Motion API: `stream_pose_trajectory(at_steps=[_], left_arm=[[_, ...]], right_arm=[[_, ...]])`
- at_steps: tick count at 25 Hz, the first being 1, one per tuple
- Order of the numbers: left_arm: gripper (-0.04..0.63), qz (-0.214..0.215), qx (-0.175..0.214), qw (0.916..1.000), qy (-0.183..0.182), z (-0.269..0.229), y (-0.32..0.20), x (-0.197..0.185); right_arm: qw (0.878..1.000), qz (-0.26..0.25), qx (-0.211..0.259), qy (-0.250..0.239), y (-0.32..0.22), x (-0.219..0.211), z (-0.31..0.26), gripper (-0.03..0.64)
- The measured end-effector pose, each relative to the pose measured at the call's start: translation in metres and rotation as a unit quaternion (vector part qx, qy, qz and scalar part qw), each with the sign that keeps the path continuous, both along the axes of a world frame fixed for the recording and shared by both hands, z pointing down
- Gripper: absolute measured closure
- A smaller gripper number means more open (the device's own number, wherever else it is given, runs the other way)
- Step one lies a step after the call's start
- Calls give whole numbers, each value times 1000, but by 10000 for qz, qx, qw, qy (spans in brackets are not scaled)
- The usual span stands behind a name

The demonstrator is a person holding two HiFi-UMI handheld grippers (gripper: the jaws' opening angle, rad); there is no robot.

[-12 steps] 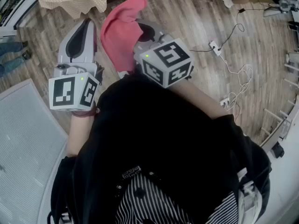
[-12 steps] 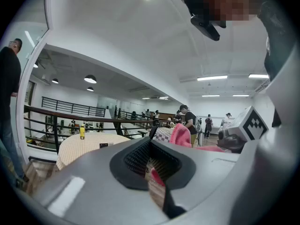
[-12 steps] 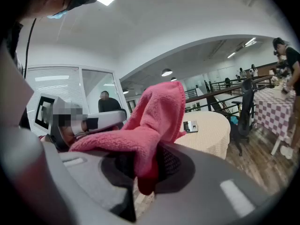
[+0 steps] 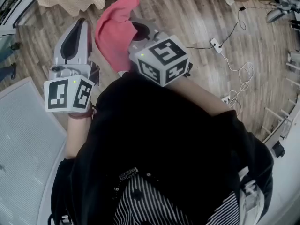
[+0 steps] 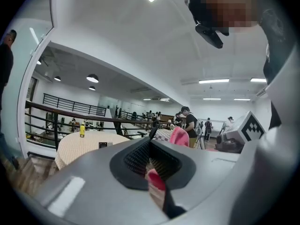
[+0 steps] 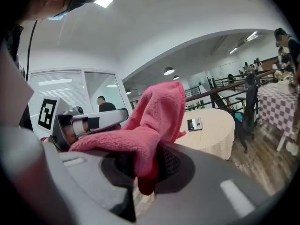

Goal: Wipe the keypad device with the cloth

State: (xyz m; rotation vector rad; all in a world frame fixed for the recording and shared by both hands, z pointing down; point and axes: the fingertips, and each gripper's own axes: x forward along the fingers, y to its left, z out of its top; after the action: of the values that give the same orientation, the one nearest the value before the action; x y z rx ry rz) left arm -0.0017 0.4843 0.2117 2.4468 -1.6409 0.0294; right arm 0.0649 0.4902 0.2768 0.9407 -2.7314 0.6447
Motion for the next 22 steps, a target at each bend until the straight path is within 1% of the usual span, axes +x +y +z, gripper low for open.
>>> stream_pose_trajectory(at_steps=[5, 6, 10, 11, 14, 15, 17, 18, 21, 22], left_arm=[[601, -20, -11, 9997, 245, 2, 0, 1], [601, 8, -1, 9997, 248, 2, -1, 2], [600, 52, -37, 10000, 51, 8, -7, 8], [601, 17, -52, 9999, 105, 9, -9, 10], [601, -74, -80, 9989, 458, 4, -11, 14], [600, -75, -50, 9988, 481, -1, -11, 15], [599, -66, 39, 9995, 302, -8, -14, 17], [598, -74, 58, 9998, 193, -10, -16, 18], [599, -212, 15, 9998, 6, -11, -21, 19], [600, -276, -15, 9996, -35, -10, -23, 20]], right_arm=[[10000, -1, -31, -29, 0, 5, 3, 551], [10000, -15, -40, -6, -1, 5, 6, 551], [10000, -71, -44, -25, -2, 9, 8, 551], [10000, -88, -17, -36, -3, 11, 8, 551], [9998, -133, -42, -139, -3, 19, 8, 551], [9997, -138, -96, -198, -5, 20, 10, 551], [9994, -124, -151, -275, -11, 23, 9, 551], [9995, -124, -80, -269, -14, 23, 5, 551], [9987, -237, 391, -237, -19, 22, -16, 549], [9982, -288, 465, -257, -21, 22, -21, 549]])
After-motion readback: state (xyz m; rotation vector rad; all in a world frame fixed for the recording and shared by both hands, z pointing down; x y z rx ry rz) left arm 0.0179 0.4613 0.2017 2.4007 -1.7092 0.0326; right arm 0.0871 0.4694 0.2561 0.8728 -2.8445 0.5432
